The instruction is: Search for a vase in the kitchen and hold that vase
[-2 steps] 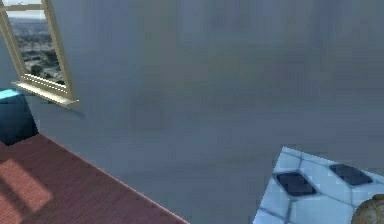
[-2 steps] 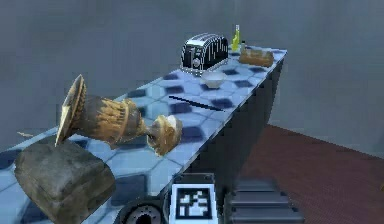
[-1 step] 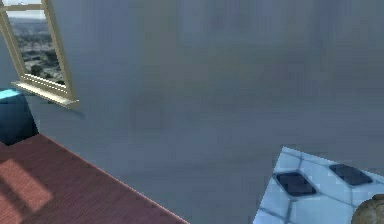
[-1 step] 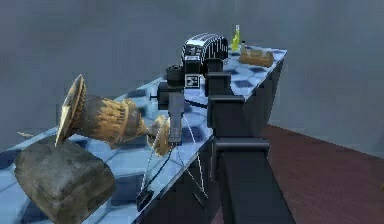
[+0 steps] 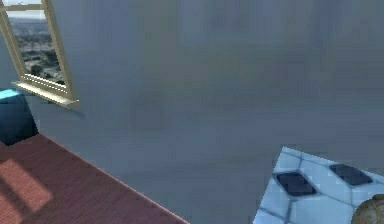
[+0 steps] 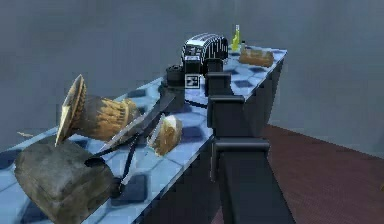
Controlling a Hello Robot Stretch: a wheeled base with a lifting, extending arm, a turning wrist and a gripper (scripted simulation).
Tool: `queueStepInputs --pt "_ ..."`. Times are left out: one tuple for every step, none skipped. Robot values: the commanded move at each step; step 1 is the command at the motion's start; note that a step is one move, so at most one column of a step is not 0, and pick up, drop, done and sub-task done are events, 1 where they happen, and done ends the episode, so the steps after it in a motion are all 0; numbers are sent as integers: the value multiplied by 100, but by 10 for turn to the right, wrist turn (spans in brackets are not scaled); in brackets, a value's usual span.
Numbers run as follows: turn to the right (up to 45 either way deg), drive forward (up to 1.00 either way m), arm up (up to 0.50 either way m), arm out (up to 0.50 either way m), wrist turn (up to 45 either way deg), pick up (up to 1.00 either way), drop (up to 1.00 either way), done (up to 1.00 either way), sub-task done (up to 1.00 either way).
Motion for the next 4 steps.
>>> queueStepInputs --pt "0 0 0 0 450 0 0 0 0" --pt "0 0 0 0 90 0 0 0 0" --pt "0 0 0 0 0 100 0 0 0" --pt "0 0 0 0 0 0 0 100 0"
